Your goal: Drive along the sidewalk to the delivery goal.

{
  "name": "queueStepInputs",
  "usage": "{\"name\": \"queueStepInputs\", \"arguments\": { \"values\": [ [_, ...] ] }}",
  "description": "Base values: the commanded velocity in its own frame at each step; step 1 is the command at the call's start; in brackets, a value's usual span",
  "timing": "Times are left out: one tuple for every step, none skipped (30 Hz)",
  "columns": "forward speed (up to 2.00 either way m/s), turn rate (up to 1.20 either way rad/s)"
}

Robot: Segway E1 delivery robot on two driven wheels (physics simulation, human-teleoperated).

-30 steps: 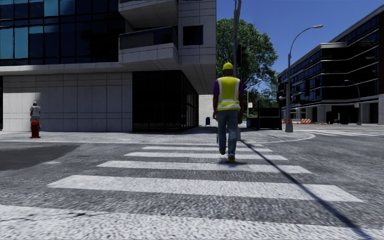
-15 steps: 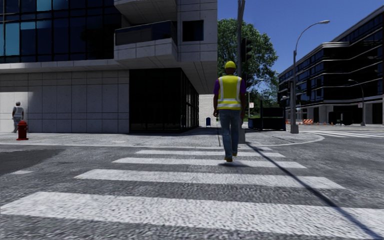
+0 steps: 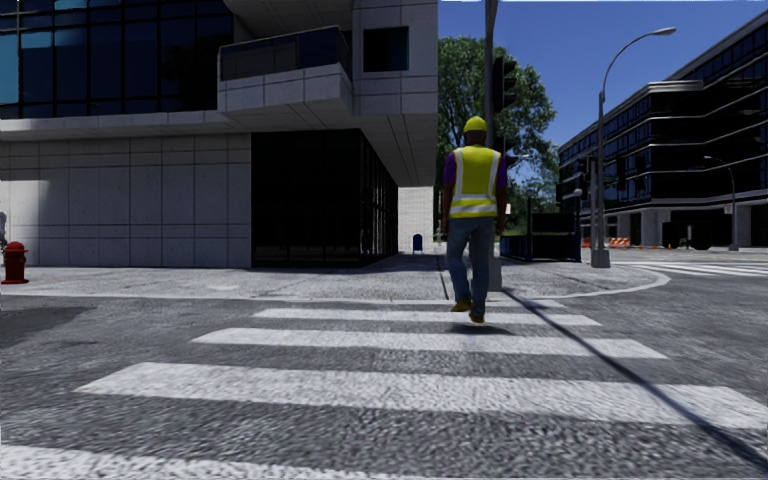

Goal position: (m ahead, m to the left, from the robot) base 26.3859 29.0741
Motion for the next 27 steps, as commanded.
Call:
{"name": "queueStepInputs", "arguments": {
  "values": [
    [1.23,0.00],
    [1.23,0.00],
    [1.23,0.00],
    [1.23,0.00],
    [1.23,0.00],
    [1.23,0.00],
    [1.23,0.00],
    [1.23,0.00],
    [1.23,0.00],
    [1.23,0.00],
    [1.23,0.00],
    [1.23,0.00],
    [1.23,0.00],
    [1.23,0.00],
    [1.23,0.00],
    [1.23,0.00],
    [1.23,0.00],
    [1.23,0.00],
    [1.23,0.00],
    [1.23,0.00],
    [1.23,0.00],
    [1.23,0.00],
    [1.23,0.00],
    [1.23,0.00],
    [1.23,0.00],
    [1.23,0.00],
    [1.23,0.00]
  ]
}}
